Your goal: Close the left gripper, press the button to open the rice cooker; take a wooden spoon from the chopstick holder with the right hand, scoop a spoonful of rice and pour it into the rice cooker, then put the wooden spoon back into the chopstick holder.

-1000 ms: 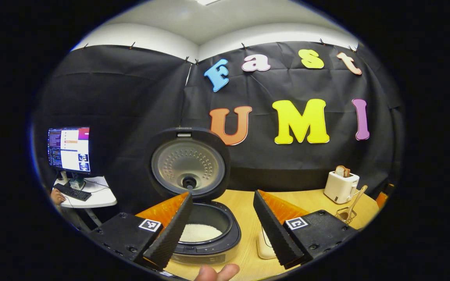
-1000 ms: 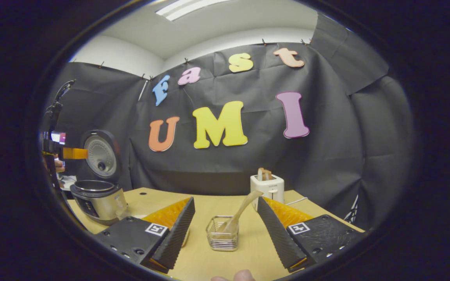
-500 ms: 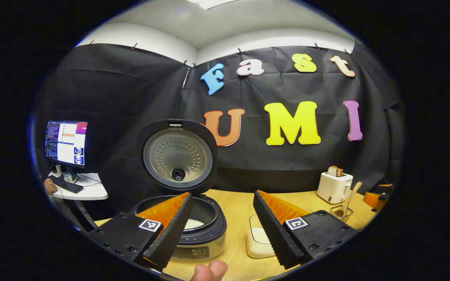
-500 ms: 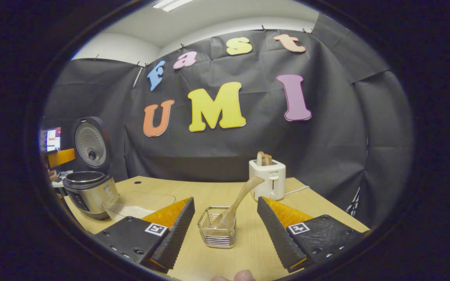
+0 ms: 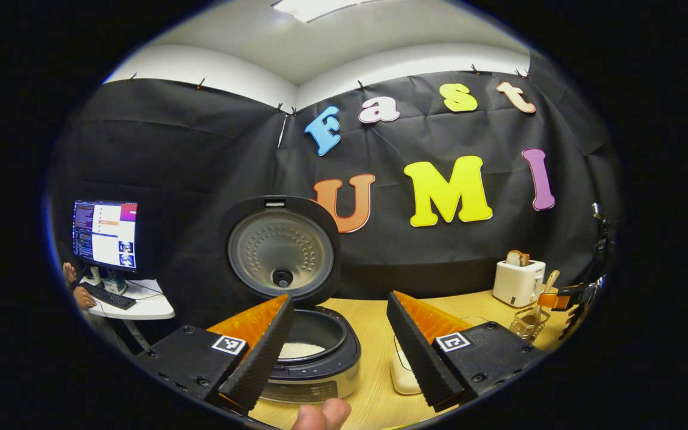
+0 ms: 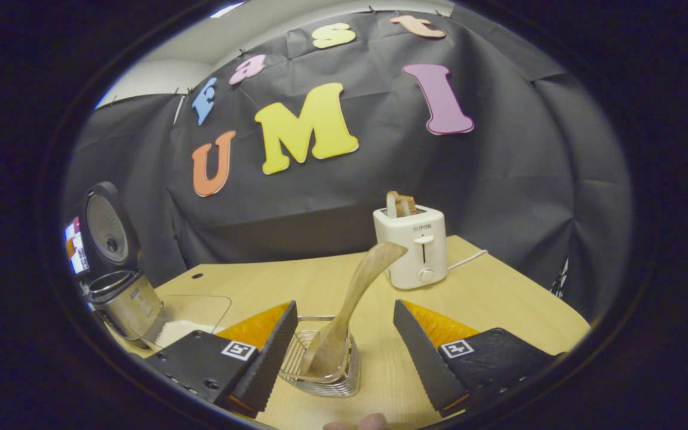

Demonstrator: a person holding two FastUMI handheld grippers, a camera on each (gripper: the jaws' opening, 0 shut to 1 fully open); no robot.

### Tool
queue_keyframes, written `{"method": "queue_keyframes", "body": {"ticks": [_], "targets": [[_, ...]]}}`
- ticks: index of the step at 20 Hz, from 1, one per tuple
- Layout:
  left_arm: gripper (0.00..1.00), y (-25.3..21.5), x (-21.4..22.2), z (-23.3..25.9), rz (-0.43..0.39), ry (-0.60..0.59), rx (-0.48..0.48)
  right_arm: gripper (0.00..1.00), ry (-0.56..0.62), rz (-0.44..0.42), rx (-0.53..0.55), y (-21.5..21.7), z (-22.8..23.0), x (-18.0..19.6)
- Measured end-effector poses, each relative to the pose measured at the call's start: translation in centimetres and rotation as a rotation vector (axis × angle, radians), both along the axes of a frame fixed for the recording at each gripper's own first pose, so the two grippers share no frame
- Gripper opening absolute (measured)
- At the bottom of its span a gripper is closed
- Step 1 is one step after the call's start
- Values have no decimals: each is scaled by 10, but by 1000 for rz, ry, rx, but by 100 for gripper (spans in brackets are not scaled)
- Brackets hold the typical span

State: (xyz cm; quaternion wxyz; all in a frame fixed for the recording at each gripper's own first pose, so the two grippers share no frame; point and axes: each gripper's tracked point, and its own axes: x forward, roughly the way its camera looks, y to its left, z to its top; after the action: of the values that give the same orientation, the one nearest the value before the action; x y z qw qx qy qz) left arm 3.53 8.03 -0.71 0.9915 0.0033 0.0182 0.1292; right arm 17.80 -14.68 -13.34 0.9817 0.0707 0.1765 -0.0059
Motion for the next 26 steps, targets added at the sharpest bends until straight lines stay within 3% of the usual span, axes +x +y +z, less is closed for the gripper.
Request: {"method": "queue_keyframes", "body": {"ticks": [1, 2, 5, 6, 9, 12, 14, 19, 20, 21, 26], "targets": [[99, 3, -1, 0, 9, 3, 4, 96, 9, -7, 18, -2, -4, 6], [99, 4, -2, -2, 14, 9, 3, 92, 14, -5, 43, -1, -5, 12], [99, 7, -1, -9, 22, 33, -6, 95, 21, -11, 101, -3, -9, 23], [99, 6, -1, -10, 13, 43, -9, 89, 26, -15, 122, -4, -10, 25], [99, 6, 0, -10, 12, 47, -4, 92, 30, -15, 154, -4, -11, 33], [99, 7, -2, -11, 20, 52, 0, 64, 32, -14, 165, -6, -11, 41], [99, 5, -1, -13, 17, 57, -10, 63, 46, 0, 186, -3, -14, 45], [99, 4, -3, -15, 6, 74, -14, 13, 51, 35, 227, 5, -14, 49], [99, 5, -4, -14, 6, 75, -13, 13, 45, 48, 245, 9, -13, 47], [99, 4, -4, -13, 3, 79, -11, 4, 40, 42, 246, 10, -10, 46], [99, 9, -11, -11, 2, 75, -34, 0, -16, 49, 207, 11, 10, 39]]}}
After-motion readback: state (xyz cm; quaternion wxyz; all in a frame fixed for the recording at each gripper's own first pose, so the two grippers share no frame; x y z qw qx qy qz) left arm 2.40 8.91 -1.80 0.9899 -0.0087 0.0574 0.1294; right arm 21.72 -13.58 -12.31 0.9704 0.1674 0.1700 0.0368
